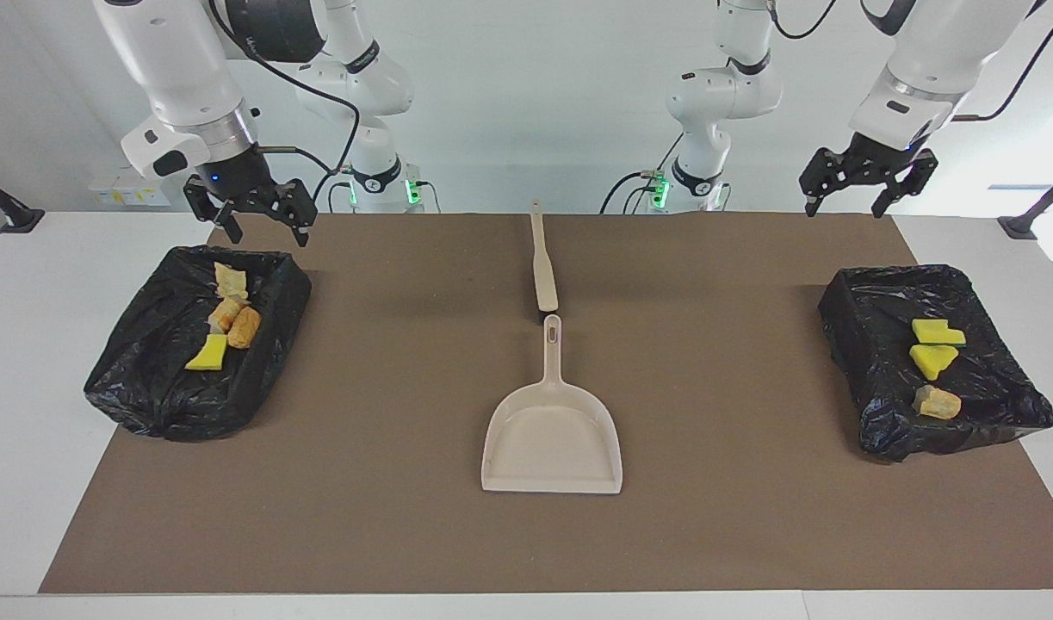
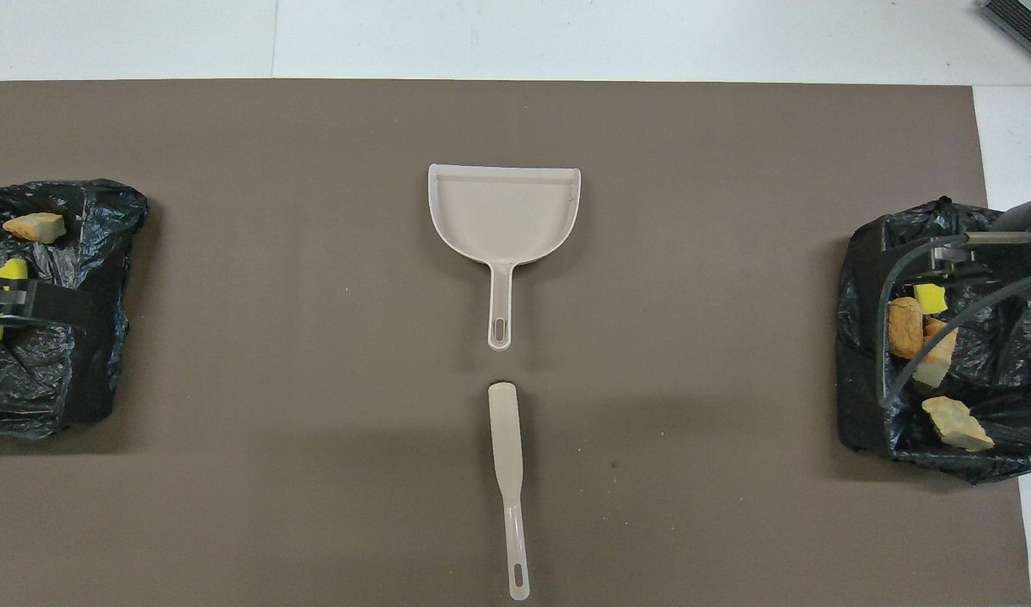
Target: Sweep and dump trash in bin
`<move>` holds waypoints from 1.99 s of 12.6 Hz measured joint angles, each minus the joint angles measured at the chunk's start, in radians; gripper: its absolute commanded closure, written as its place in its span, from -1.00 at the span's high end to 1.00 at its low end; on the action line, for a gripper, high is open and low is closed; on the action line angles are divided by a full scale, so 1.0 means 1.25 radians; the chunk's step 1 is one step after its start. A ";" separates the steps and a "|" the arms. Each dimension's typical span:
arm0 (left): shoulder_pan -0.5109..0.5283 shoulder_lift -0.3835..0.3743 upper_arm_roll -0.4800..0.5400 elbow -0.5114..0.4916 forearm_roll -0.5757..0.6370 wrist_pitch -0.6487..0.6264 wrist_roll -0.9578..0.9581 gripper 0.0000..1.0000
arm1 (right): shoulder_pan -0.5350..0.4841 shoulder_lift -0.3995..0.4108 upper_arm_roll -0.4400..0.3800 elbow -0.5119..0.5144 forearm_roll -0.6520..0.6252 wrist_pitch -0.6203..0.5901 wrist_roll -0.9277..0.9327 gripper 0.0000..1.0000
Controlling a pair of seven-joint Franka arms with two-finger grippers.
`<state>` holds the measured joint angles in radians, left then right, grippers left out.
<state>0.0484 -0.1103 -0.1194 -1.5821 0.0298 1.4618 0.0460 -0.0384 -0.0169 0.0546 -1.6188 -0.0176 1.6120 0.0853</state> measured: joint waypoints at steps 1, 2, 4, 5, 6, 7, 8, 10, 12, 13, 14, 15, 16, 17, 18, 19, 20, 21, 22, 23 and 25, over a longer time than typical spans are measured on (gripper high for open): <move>0.000 -0.004 0.006 0.014 0.000 -0.017 0.000 1.00 | 0.000 0.000 0.000 0.000 0.000 0.000 0.000 1.00; 0.000 -0.011 0.009 0.014 0.000 -0.022 0.003 1.00 | 0.000 0.000 0.000 0.000 0.000 0.000 0.000 1.00; 0.000 -0.020 0.010 0.003 -0.002 -0.022 0.004 1.00 | 0.000 0.000 0.000 0.000 0.000 0.000 0.000 1.00; 0.000 -0.021 0.010 0.002 -0.005 -0.017 0.004 1.00 | 0.000 0.000 0.000 0.000 0.000 0.000 0.000 1.00; 0.000 -0.021 0.010 0.002 -0.015 -0.011 0.001 1.00 | -0.001 0.000 0.000 0.000 0.000 0.000 0.000 1.00; 0.000 -0.021 0.010 0.002 -0.029 -0.007 -0.009 1.00 | -0.001 0.000 0.000 0.000 0.000 0.000 0.000 1.00; 0.000 -0.021 0.009 0.001 -0.036 -0.006 -0.018 1.00 | -0.002 0.000 0.000 0.000 0.000 0.000 0.000 1.00; 0.000 -0.021 0.010 0.001 -0.038 -0.004 -0.026 1.00 | -0.003 0.000 0.000 0.000 0.000 0.000 0.000 1.00; 0.005 -0.021 0.016 0.001 -0.038 -0.003 -0.032 1.00 | -0.003 0.000 0.000 0.000 0.000 0.000 0.000 1.00; 0.011 -0.021 0.017 0.001 -0.038 -0.003 -0.032 1.00 | -0.003 0.000 0.000 0.000 0.000 0.000 0.000 1.00; 0.014 -0.021 0.018 0.001 -0.038 -0.003 -0.032 1.00 | -0.003 0.000 0.000 0.000 0.000 0.000 0.000 1.00; 0.014 -0.021 0.018 0.001 -0.038 -0.003 -0.032 1.00 | -0.003 0.000 0.000 0.000 0.000 0.000 0.000 1.00; 0.014 -0.021 0.018 0.001 -0.038 -0.003 -0.032 1.00 | -0.003 0.000 0.000 0.000 0.000 0.000 0.000 1.00; 0.014 -0.021 0.018 0.001 -0.038 -0.003 -0.032 1.00 | -0.003 0.000 0.000 0.000 0.000 0.000 0.000 1.00; 0.014 -0.021 0.018 0.001 -0.038 -0.003 -0.032 1.00 | -0.003 0.000 0.000 0.000 0.000 0.000 0.000 1.00; 0.014 -0.021 0.018 0.001 -0.038 -0.003 -0.033 1.00 | -0.003 0.000 0.000 0.000 0.000 0.000 0.000 1.00; 0.015 -0.021 0.018 0.001 -0.038 -0.003 -0.033 1.00 | -0.003 0.000 0.000 0.000 0.000 0.000 0.000 1.00; 0.015 -0.021 0.018 0.001 -0.038 -0.003 -0.033 1.00 | -0.003 0.000 0.000 0.000 0.000 0.000 0.000 1.00; 0.015 -0.021 0.018 0.001 -0.038 -0.003 -0.033 1.00 | -0.003 0.000 0.000 0.000 0.000 0.000 0.000 1.00; 0.015 -0.021 0.018 0.001 -0.038 -0.003 -0.033 1.00 | -0.003 0.000 0.000 0.000 0.000 0.000 0.000 1.00; 0.015 -0.021 0.018 0.001 -0.038 -0.003 -0.033 1.00 | -0.003 0.000 0.000 0.000 0.000 0.000 0.000 1.00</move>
<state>0.0667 -0.1367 -0.0968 -1.5806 -0.0176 1.4577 0.0051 -0.0417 -0.0169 0.0552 -1.6189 -0.0176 1.6120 0.0853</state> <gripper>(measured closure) 0.000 0.000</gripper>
